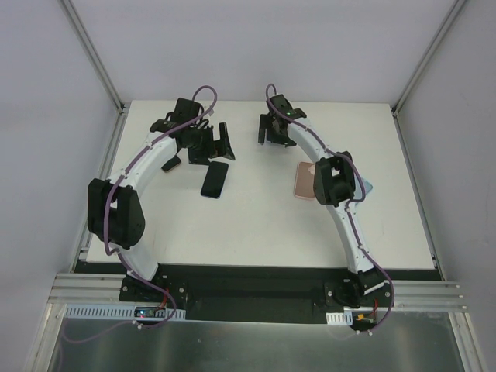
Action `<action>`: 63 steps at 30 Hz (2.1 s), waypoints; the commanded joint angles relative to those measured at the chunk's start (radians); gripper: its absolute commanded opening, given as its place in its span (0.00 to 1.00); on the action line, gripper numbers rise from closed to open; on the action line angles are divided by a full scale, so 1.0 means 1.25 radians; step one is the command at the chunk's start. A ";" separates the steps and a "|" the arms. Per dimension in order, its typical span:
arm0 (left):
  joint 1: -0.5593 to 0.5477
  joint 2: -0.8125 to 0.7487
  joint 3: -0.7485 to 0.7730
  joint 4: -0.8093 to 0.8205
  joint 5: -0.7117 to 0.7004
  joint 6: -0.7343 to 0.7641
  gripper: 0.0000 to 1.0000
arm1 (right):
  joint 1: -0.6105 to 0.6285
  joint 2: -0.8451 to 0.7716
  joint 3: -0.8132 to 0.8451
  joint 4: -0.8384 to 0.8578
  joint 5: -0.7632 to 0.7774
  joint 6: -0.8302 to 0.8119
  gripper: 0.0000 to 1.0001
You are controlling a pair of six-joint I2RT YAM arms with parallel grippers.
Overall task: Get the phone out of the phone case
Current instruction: Pick up the phone at the center of the board.
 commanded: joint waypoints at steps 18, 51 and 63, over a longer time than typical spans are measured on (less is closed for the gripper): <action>0.016 0.031 0.073 -0.004 0.051 0.021 0.99 | 0.002 0.031 0.093 -0.058 0.058 -0.033 0.96; 0.010 0.815 0.680 0.554 0.215 -0.707 0.99 | -0.193 -0.020 -0.112 0.308 -0.399 0.296 0.96; -0.035 0.859 0.667 0.638 0.226 -0.782 0.99 | -0.184 -0.001 -0.134 0.396 -0.509 0.377 0.96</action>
